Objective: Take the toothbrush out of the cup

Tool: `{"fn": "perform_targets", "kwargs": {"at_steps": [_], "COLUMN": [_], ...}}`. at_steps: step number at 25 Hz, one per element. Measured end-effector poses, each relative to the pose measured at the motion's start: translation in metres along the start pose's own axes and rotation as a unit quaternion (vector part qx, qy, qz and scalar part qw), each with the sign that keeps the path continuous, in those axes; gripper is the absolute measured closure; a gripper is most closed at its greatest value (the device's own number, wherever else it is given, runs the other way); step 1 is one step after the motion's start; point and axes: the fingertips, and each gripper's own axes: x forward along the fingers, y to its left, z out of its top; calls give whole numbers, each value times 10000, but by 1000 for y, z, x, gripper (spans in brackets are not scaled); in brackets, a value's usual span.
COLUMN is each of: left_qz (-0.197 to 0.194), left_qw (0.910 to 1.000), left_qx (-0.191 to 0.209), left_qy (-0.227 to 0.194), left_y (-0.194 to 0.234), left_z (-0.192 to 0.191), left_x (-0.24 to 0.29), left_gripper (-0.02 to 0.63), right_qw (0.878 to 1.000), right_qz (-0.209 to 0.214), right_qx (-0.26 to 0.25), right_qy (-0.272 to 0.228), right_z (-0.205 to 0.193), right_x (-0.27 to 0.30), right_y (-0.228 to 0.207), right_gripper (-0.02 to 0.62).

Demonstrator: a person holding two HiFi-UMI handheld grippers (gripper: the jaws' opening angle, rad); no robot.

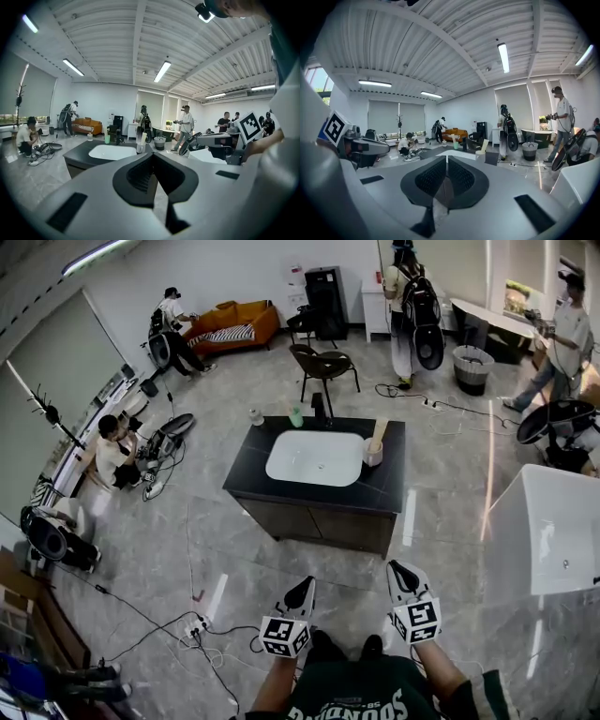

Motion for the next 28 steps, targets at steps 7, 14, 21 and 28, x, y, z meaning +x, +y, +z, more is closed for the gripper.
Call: {"fn": "perform_targets", "kwargs": {"at_steps": [7,14,21,28], "left_qz": [91,218,231,143], "left_qw": [9999,9996,9996,9998], "left_qx": [-81,-176,-158,-86], "left_qy": [63,-8,50,93], "left_y": [4,3,-11,-12], "left_z": [-4,-2,-6,-2], "left_x": [-2,4,9,21], "left_gripper": [595,595,595,595], "right_qw": [9999,9997,9995,9995], "right_qz": [102,214,293,255], "right_qx": [31,0,92,182], "right_qy": [63,67,73,77], "right_z": [-1,-2,-4,-3], "right_x": [4,3,-3,2], "right_y": [3,-4,-13,-22], "right_gripper": [554,554,552,554]}}
